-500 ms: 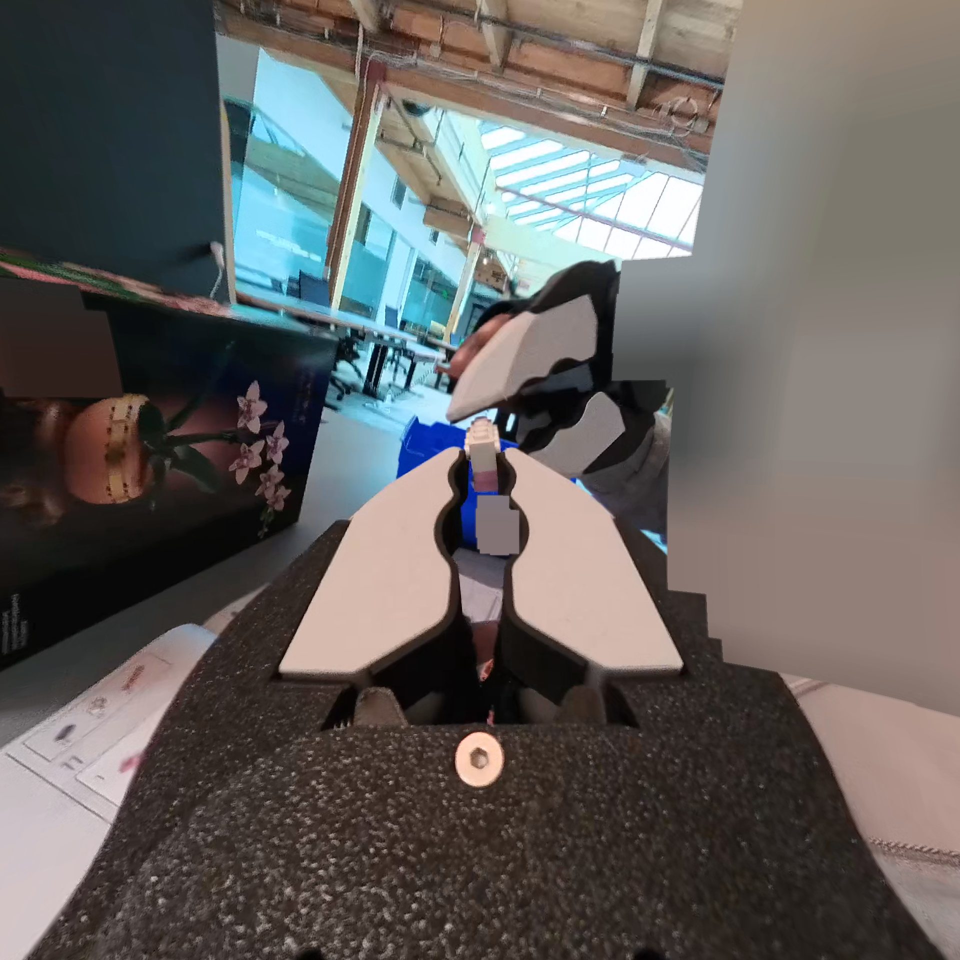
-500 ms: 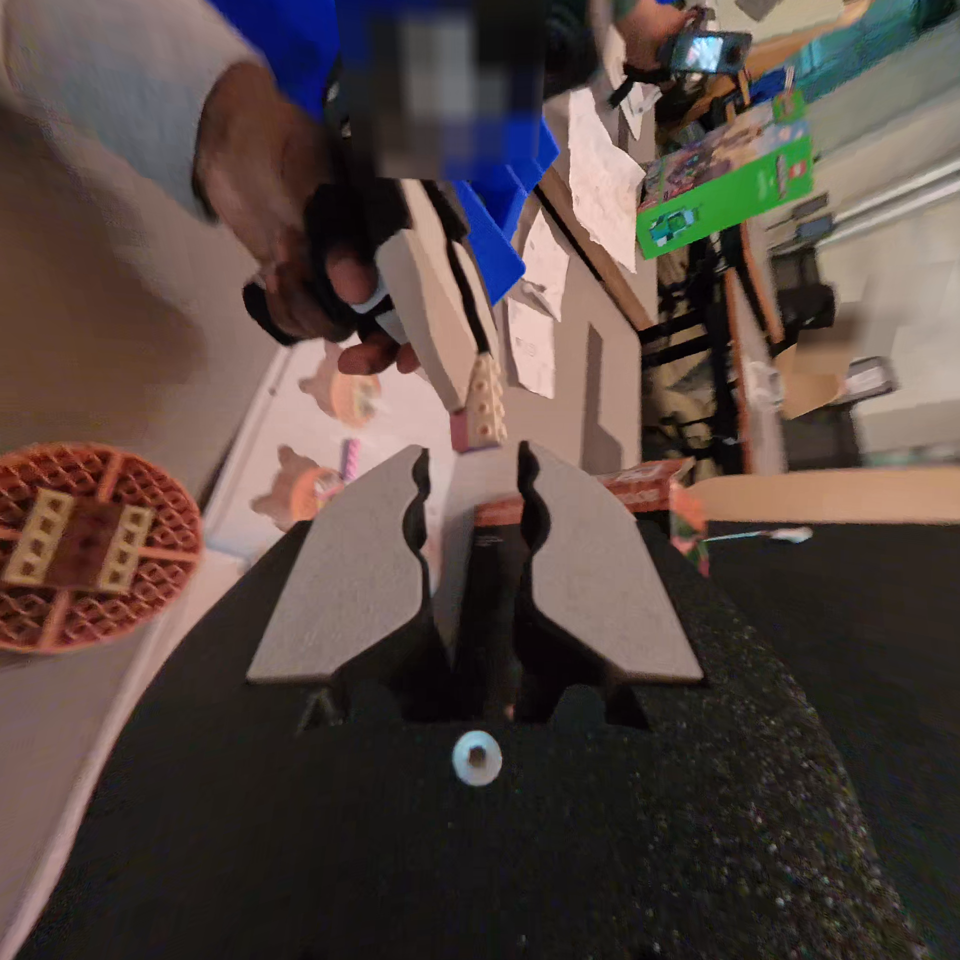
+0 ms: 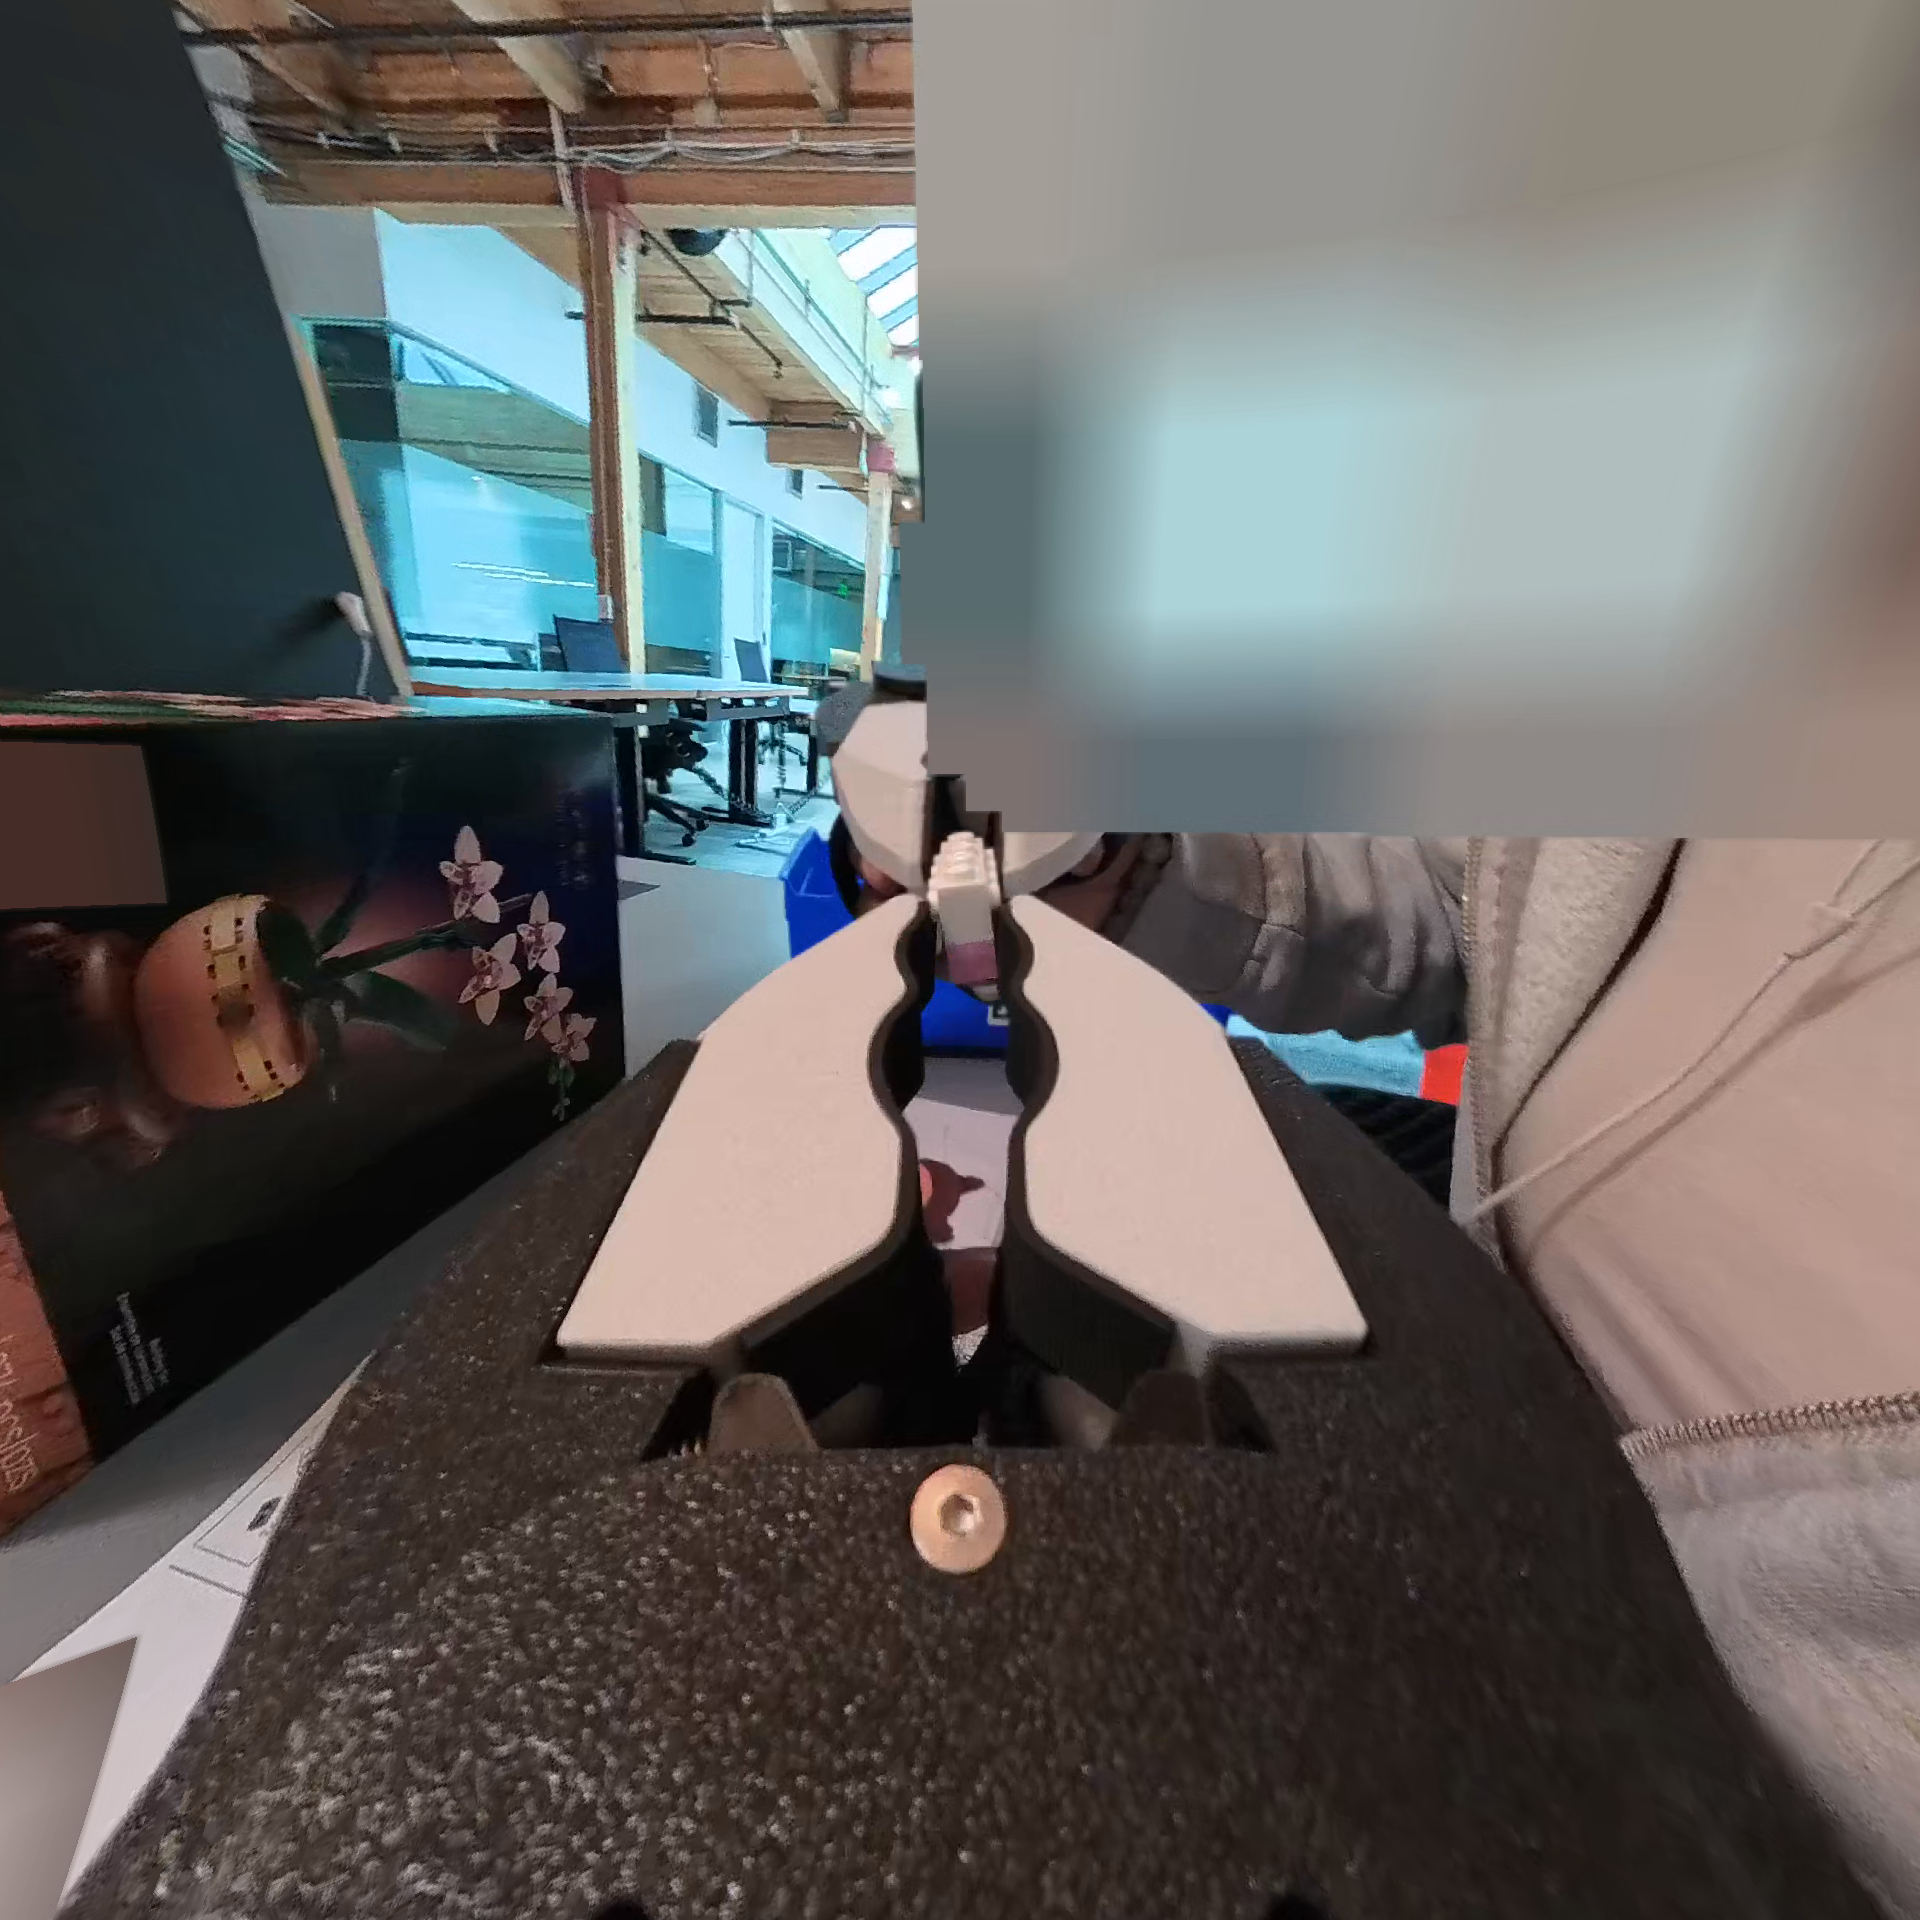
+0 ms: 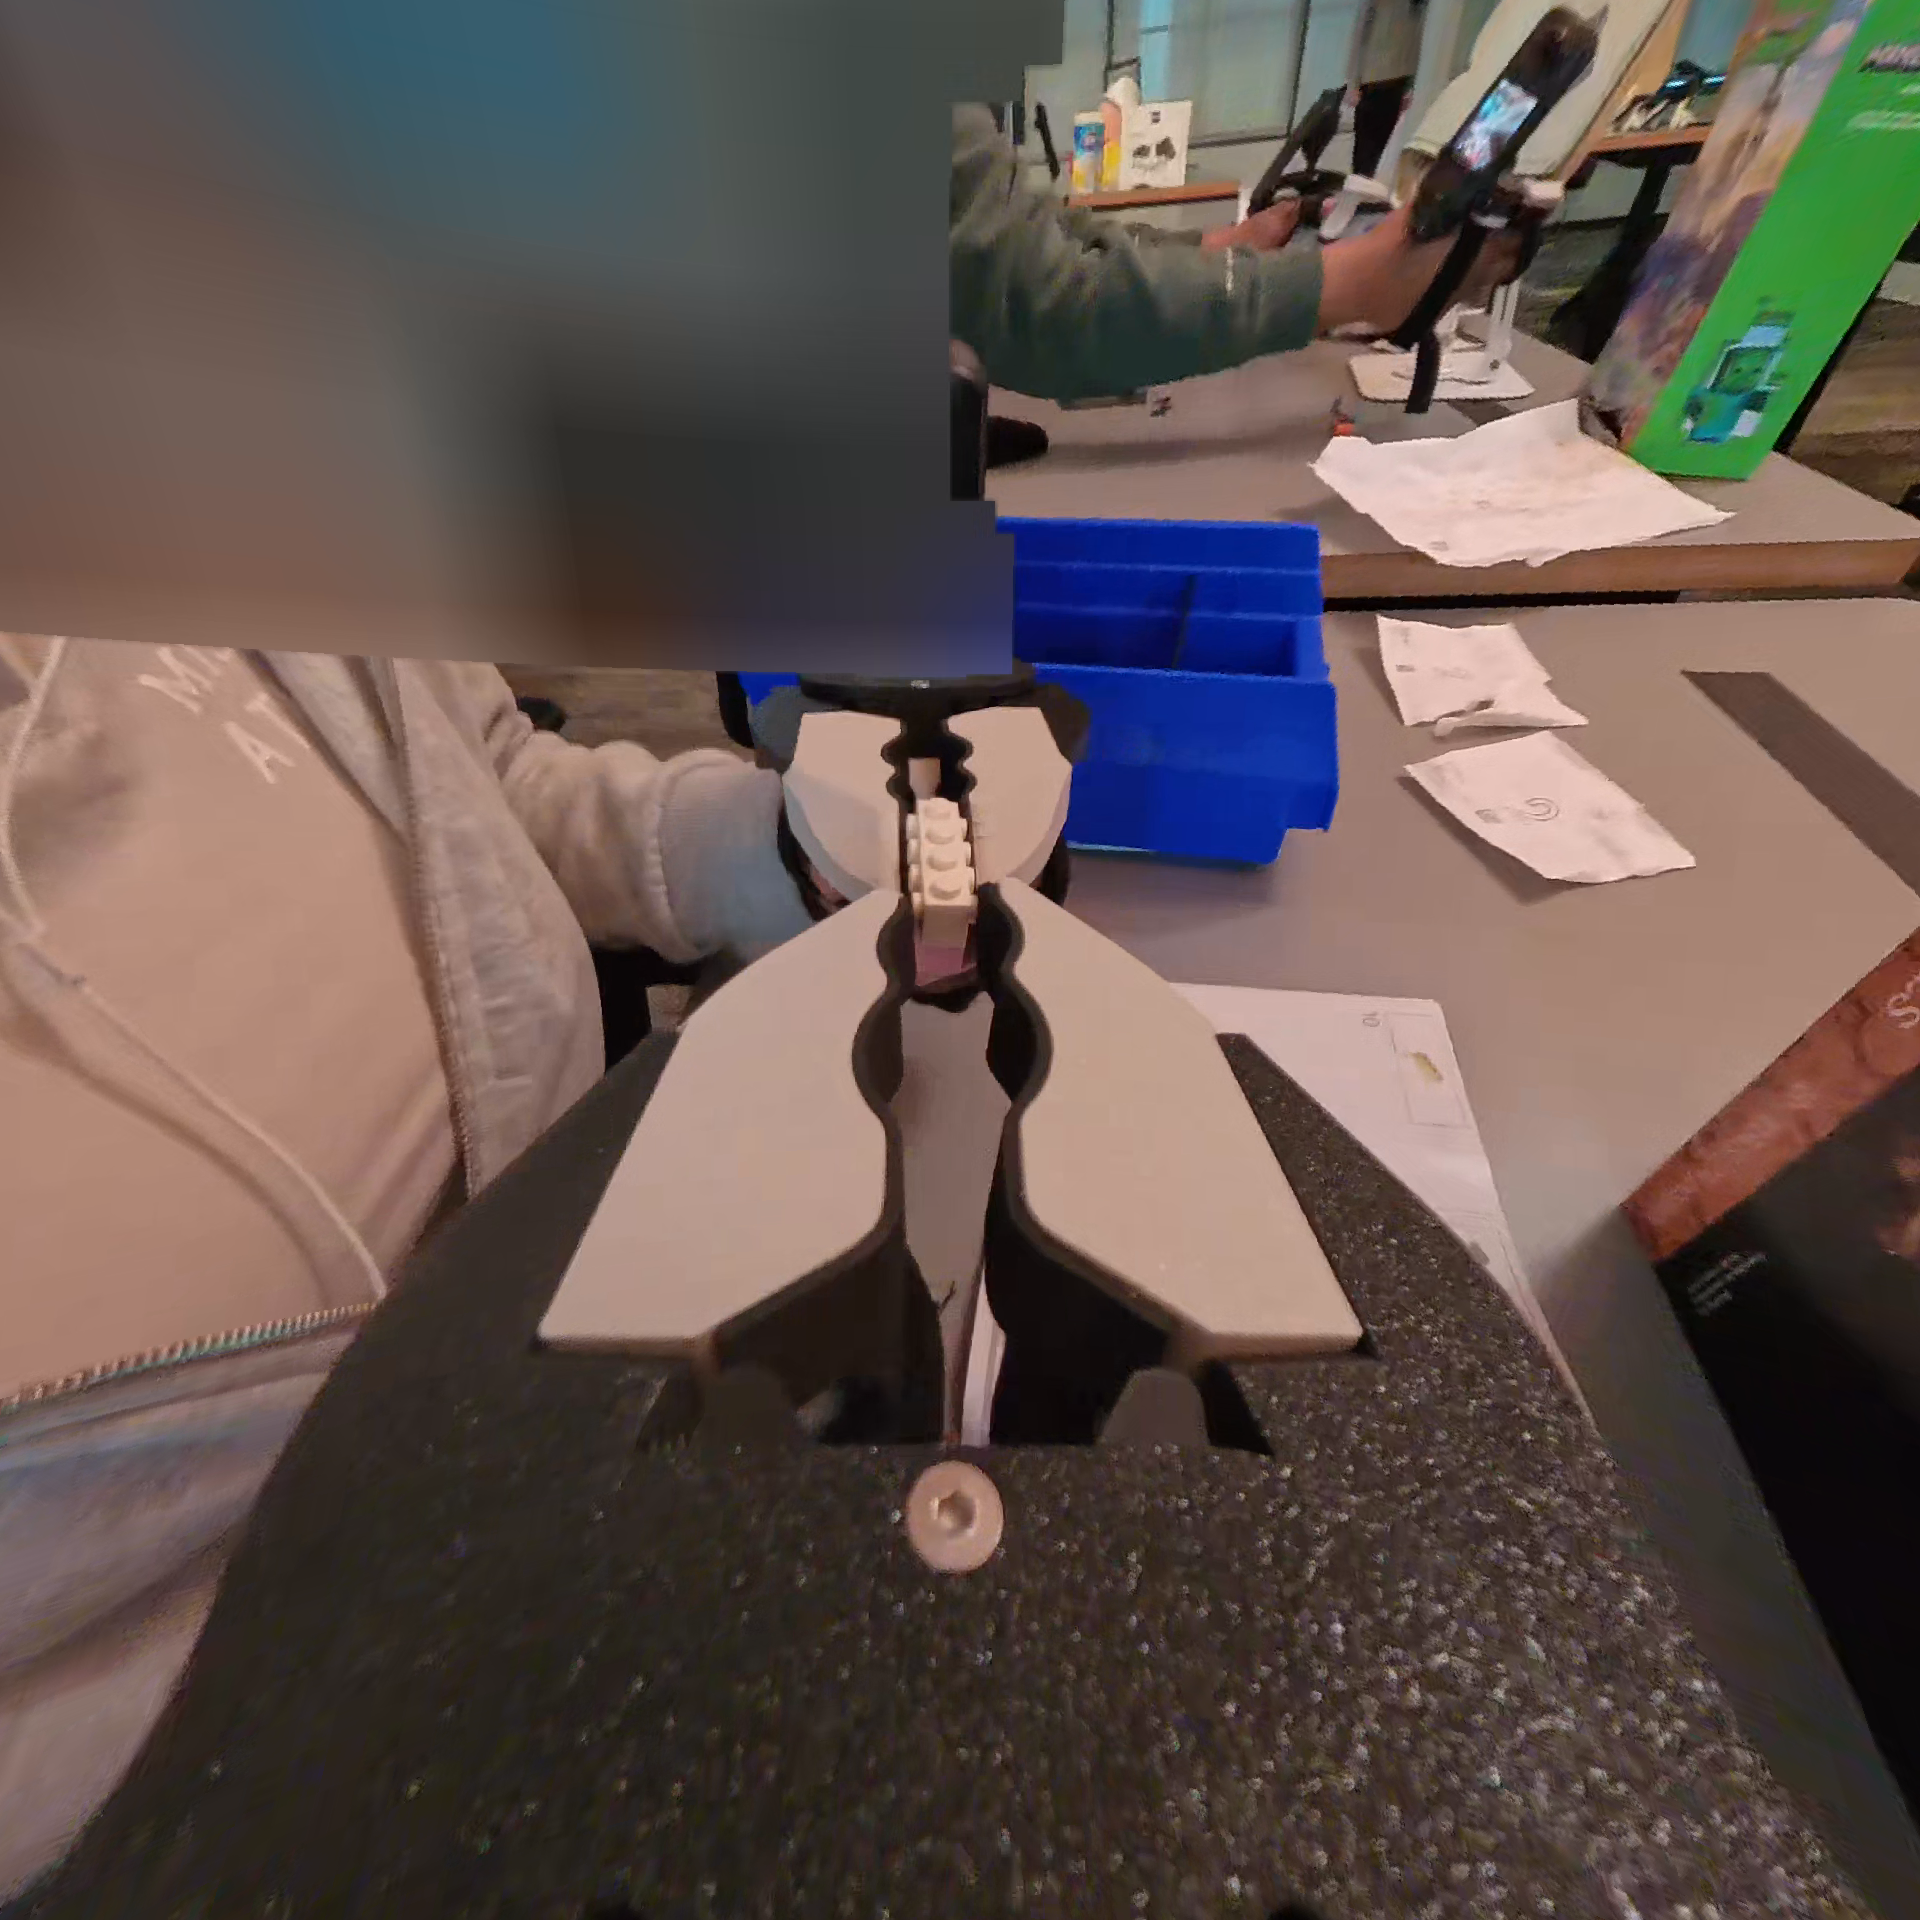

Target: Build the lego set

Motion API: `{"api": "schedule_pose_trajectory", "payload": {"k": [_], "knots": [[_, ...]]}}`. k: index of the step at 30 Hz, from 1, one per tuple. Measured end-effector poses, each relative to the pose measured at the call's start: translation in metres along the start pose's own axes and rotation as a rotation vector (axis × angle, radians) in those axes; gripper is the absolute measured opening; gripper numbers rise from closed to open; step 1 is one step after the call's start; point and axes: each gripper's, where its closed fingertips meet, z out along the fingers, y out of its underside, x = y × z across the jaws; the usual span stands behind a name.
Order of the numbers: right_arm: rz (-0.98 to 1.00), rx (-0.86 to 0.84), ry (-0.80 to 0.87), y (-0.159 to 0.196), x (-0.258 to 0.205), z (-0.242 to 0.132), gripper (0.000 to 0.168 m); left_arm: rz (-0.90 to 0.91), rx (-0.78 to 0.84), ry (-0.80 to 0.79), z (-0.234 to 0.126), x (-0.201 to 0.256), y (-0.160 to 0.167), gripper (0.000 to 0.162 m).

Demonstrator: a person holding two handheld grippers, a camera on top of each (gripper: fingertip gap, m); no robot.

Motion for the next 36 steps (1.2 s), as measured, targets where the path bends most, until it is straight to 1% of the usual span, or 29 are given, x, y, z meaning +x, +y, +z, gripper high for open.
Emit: {"api": "schedule_pose_trajectory", "payload": {"k": [2, 4, 6, 8, 9, 13, 18, 19, 22, 23, 24, 25, 27, 29, 31, 34, 36], "knots": [[-0.025, -0.04, 0.006, 0.01, -0.004, -0.001, 0.011, 0.035, -0.053, 0.0, 0.0, 0.005, 0.009, 0.01], [-0.041, -0.033, -0.002, 0.015, -0.011, -0.003, 0.011, 0.058, -0.106, 0.007, -0.001, 0.011, 0.018, 0.012], [-0.022, -0.024, 0.018, 0.02, -0.012, -0.006, 0.011, 0.061, -0.12, 0.0, -0.003, 0.013, 0.022, 0.022], [0.008, -0.004, 0.029, 0.024, -0.012, -0.008, 0.011, 0.049, -0.104, -0.001, -0.004, 0.013, 0.021, 0.02], [0.02, 0.002, 0.035, 0.027, -0.011, -0.007, 0.011, 0.039, -0.102, 0.005, -0.004, 0.014, 0.021, 0.012], [0.05, 0.023, 0.048, 0.031, -0.01, -0.008, 0.011, 0.014, -0.118, 0.007, -0.003, 0.012, 0.024, 0.01], [0.059, 0.007, 0.062, 0.035, -0.007, -0.01, 0.011, -0.106, -0.12, 0.007, -0.002, 0.009, 0.03, 0.011], [0.06, -0.001, 0.063, 0.036, -0.007, -0.009, 0.011, -0.122, -0.123, 0.01, -0.002, 0.01, 0.032, 0.014], [0.051, -0.016, 0.077, 0.037, -0.006, -0.008, 0.011, -0.156, -0.111, -0.004, -0.002, 0.009, 0.033, 0.011], [0.029, -0.019, 0.089, 0.036, -0.005, -0.008, 0.011, -0.192, -0.1, -0.011, -0.002, 0.007, 0.033, 0.011], [-0.011, -0.021, 0.111, 0.034, -0.003, -0.009, 0.021, -0.239, -0.079, -0.018, -0.002, 0.005, 0.032, 0.011], [-0.066, -0.028, 0.151, 0.033, 0.0, -0.01, 0.035, -0.293, -0.052, -0.033, -0.002, 0.002, 0.03, 0.01], [-0.229, -0.075, 0.233, 0.033, 0.005, -0.012, 0.046, -0.407, 0.0, -0.042, -0.004, -0.002, 0.028, 0.01], [-0.395, -0.127, 0.283, 0.034, 0.002, -0.01, 0.044, -0.495, 0.033, -0.05, -0.005, -0.004, 0.027, 0.01], [-0.509, -0.133, 0.317, 0.031, -0.001, -0.005, 0.041, -0.545, 0.038, -0.047, -0.005, -0.003, 0.028, 0.01], [-0.602, -0.143, 0.34, 0.029, -0.002, -0.003, 0.035, -0.579, 0.031, -0.031, -0.002, 0.001, 0.032, 0.01], [-0.641, -0.175, 0.334, 0.033, -0.002, -0.002, 0.024, -0.59, 0.022, -0.014, 0.0, 0.005, 0.033, 0.01]]}}
